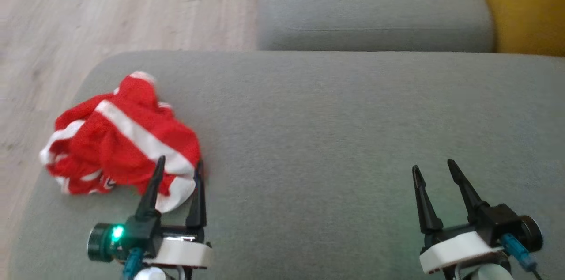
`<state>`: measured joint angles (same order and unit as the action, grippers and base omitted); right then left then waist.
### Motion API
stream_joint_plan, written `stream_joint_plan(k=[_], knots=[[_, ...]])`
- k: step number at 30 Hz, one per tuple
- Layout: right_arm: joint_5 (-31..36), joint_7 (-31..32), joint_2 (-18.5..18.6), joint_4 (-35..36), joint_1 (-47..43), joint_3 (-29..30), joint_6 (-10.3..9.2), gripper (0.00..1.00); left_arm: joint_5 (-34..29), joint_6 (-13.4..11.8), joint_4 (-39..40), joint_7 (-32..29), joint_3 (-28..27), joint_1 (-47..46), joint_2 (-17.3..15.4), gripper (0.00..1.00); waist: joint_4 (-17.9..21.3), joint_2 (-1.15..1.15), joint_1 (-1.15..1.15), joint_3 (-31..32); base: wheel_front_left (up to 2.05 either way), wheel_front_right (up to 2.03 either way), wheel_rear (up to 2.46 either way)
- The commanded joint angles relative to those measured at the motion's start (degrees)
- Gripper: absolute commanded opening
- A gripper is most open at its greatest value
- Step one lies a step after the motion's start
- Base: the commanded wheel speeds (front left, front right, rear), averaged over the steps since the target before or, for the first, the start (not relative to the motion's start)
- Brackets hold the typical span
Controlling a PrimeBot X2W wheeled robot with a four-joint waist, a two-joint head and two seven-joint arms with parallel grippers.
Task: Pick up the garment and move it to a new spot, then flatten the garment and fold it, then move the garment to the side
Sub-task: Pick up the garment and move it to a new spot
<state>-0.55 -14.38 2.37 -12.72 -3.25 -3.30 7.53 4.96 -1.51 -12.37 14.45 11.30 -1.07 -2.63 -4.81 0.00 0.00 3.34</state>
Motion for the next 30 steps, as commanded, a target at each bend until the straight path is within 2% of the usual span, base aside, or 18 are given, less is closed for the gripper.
stream_joint_plan(k=[1, 10, 11, 19, 22, 26, 30], knots=[[-0.36, -0.62, 0.51, 2.04, 2.19, -1.33, -0.04, 1.0, -0.55, -0.14, 1.99, 0.55, -2.64, -3.26, -0.25, 1.0, -3.99, 0.0, 0.0, -1.16, 0.0, 0.0, 0.0], [0.13, -0.62, 0.51, 2.2, 4.27, -1.31, -0.04, 1.0, -1.2, -0.03, 2.94, 0.55, -7.49, -2.74, -0.3, 1.0, -14.71, 0.0, 0.0, -4.33, 0.0, 0.0, 0.0], [0.13, -0.62, 0.51, 2.2, 4.27, -1.31, -0.04, 1.0, -1.2, -0.03, 2.94, 0.55, -7.49, -2.74, -0.3, 1.0, -14.71, 0.0, 0.0, -4.33, 0.0, 0.0, 0.0], [1.42, -0.62, 0.51, 2.14, 6.23, -1.13, -0.04, 1.0, -1.7, -0.24, 4.61, 0.55, -11.03, -3.5, -0.28, 1.0, -22.03, 0.0, 0.0, -6.9, 0.0, 0.0, 0.0], [2.32, -0.62, 0.51, 2.12, 6.5, -1.04, -0.04, 1.0, -2.75, -0.22, 5.08, 0.55, -11.42, -5.44, -0.41, 1.0, -22.97, 0.0, 0.0, -8.17, 0.0, 0.0, 0.0], [5.21, -0.62, 0.51, 2.34, 8.44, -1.07, -0.04, 1.0, -2.94, 0.29, 5.8, 0.55, -12.46, -11.27, -0.92, 1.0, -22.28, 0.0, 0.0, -13.22, 0.0, 0.0, 0.0], [8.35, -0.62, 1.57, 2.91, 11.59, -0.56, -0.04, 1.0, -2.06, 2.11, 1.35, 0.55, -12.74, -18.87, -1.09, 1.0, -20.57, 0.0, 0.0, -19.68, 0.0, 0.0, 0.0]])
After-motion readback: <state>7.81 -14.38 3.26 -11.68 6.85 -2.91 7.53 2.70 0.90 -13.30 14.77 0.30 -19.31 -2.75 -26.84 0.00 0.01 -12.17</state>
